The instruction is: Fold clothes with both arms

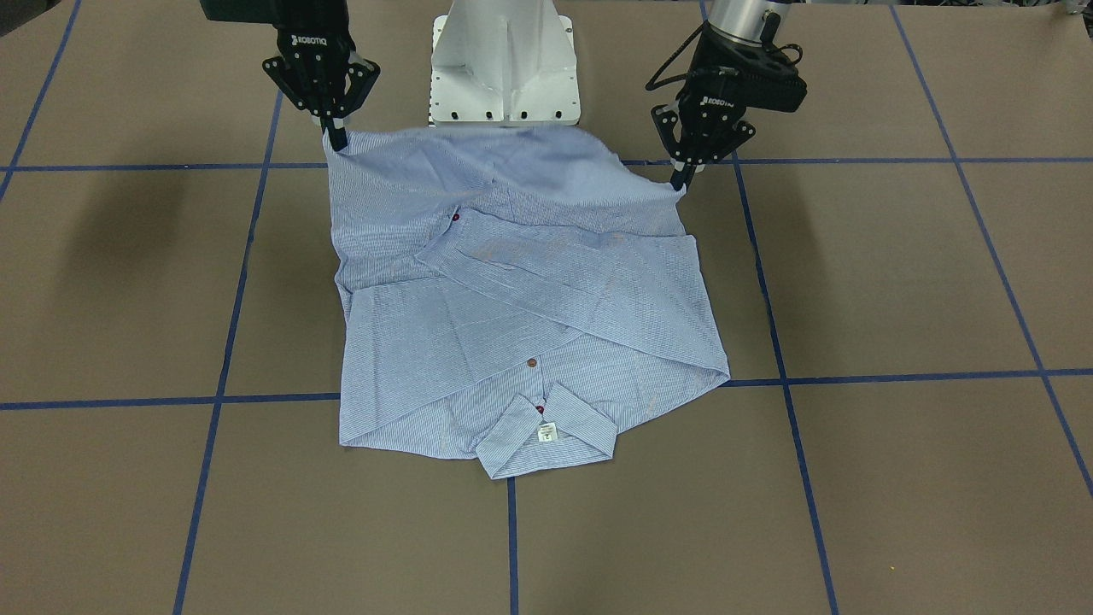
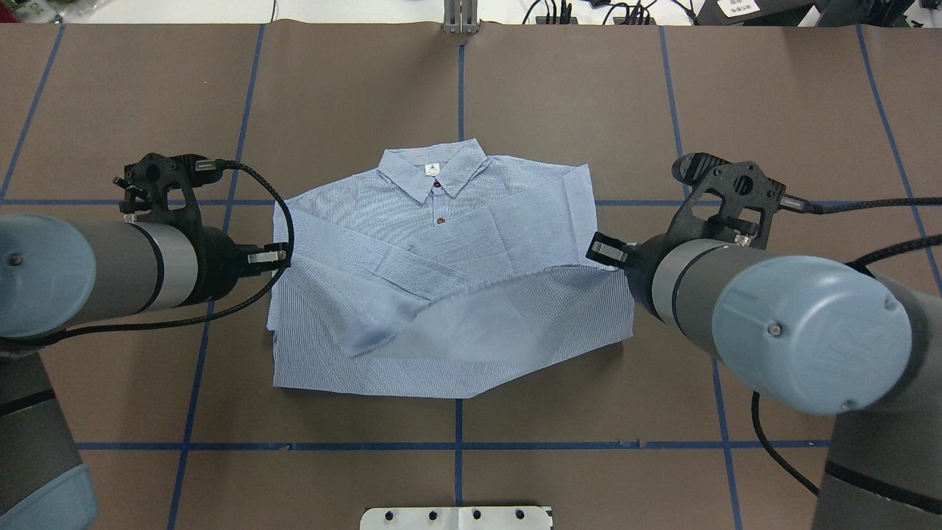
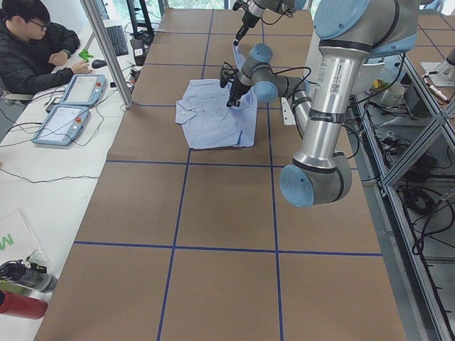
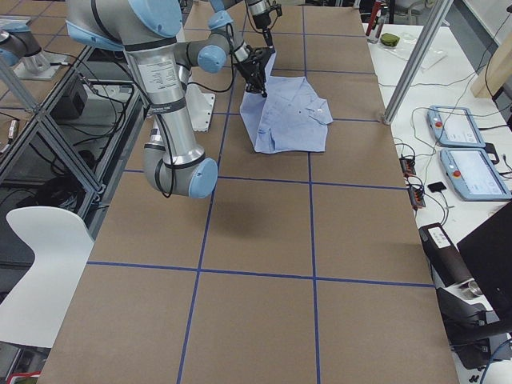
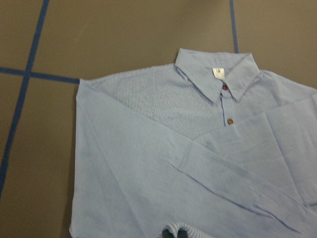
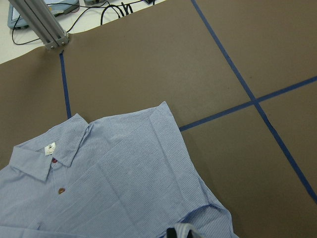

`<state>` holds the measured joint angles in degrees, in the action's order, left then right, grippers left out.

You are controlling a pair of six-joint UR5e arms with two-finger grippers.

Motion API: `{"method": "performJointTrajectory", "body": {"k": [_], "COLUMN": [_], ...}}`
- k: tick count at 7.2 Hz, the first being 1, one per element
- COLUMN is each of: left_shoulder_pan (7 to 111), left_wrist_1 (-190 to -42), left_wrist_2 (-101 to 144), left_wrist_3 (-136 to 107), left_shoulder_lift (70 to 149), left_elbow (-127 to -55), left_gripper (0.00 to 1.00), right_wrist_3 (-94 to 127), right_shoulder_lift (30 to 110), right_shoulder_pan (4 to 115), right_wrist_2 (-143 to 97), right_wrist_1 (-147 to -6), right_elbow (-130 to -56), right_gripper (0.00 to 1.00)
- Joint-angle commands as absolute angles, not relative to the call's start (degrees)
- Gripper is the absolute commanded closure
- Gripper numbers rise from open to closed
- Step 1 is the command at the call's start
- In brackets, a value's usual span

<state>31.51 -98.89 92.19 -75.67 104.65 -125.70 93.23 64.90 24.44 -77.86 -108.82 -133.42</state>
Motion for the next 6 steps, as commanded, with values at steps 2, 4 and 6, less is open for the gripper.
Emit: {"method": "performJointTrajectory", "body": {"k": [2, 4, 6], "left_shoulder_pan": [33.4, 33.57, 35.94], "left_wrist_1": [-99.4, -100.8, -109.11], "left_wrist_2": [90.89, 89.03, 89.03], "left_wrist_3": [-72.25, -68.75, -60.94], "left_shoulder_lift": [108.53, 112.14, 112.15], "left_elbow": [-115.53, -108.75, -101.9], "left_gripper": [1.0, 1.0, 1.0], "right_wrist_3": [87.47, 84.29, 81.05], "right_shoulder_lift": [64.34, 62.42, 61.0], "right_shoulder_pan": [32.76, 36.9, 40.24], "right_wrist_2": [-83.21, -86.74, -91.65], "right_wrist_1": [-89.0, -87.89, -81.53], "right_elbow": [-115.45, -111.64, -105.33], "right_gripper": [1.0, 1.0, 1.0]}}
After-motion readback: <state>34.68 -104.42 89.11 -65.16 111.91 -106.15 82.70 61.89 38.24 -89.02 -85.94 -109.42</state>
